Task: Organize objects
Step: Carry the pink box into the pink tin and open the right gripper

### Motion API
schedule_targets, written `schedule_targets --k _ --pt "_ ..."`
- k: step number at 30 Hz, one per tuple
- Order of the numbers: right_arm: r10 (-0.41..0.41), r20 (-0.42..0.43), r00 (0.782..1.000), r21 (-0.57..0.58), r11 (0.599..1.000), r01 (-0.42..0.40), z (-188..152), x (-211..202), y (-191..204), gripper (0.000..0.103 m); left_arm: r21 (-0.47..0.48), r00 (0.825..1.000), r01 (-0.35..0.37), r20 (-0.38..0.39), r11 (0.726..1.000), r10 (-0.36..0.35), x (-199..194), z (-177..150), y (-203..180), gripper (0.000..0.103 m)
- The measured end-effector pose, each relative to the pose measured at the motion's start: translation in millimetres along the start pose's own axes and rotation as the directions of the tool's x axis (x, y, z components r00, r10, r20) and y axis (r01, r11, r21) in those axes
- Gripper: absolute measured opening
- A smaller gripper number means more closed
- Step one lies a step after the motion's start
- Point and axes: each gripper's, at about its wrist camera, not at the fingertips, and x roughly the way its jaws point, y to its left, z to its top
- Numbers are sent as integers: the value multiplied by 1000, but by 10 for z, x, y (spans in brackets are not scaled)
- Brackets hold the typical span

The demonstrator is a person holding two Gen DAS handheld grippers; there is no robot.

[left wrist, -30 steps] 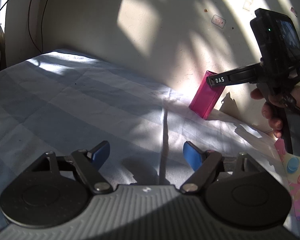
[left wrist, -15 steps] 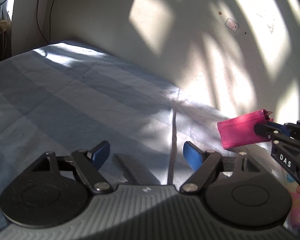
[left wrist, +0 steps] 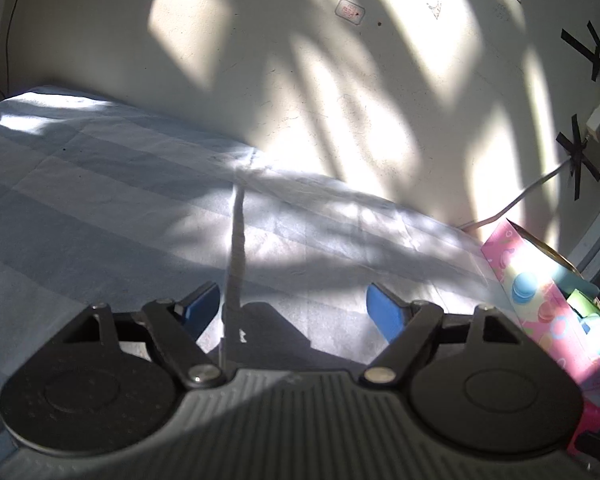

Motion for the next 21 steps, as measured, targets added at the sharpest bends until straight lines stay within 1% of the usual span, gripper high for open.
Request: schedule_targets --k 1,2,3,4,6,9,12,14,16,19,21 --pt "-15 -10 1000 6 1000 15 -72 -46 -50 5 19 999 35 -12 999 -35 5 -24 -48 82" --pt "-35 -11 999 14 999 35 -134 -94 -97 7 37 998 67 -22 997 -67 4 -46 -95 82" --pt "-49 -10 999 22 999 49 -170 -130 -133 15 52 995 95 -28 994 -93 -1 -66 -138 82" --pt "-64 -6 998 45 997 64 -205 -162 -213 17 65 993 118 -34 991 -116 -7 -81 -179 82" --pt "-62 7 998 103 993 61 -273 -267 -332 26 77 986 159 -54 984 -156 -9 -99 -263 82" --pt "-50 25 998 164 985 45 -319 -310 -422 31 91 971 226 -101 970 -217 2 -125 -424 82" --pt "-27 33 999 183 983 21 -345 -267 -425 33 162 958 273 -138 948 -252 10 -176 -654 82" --pt "-11 30 999 175 985 5 -371 -244 -384 36 190 948 300 -164 935 -271 35 -200 -804 83" --pt "8 30 1000 169 986 -13 -397 -216 -355 37 194 934 335 -195 922 -298 67 -208 -939 84" --pt "30 28 999 175 984 -35 -416 -173 -328 37 198 905 397 -244 896 -347 115 -240 -1189 83" --pt "35 27 999 182 983 -39 -409 -137 -340 37 188 882 436 -284 880 -376 159 -276 -1314 82"
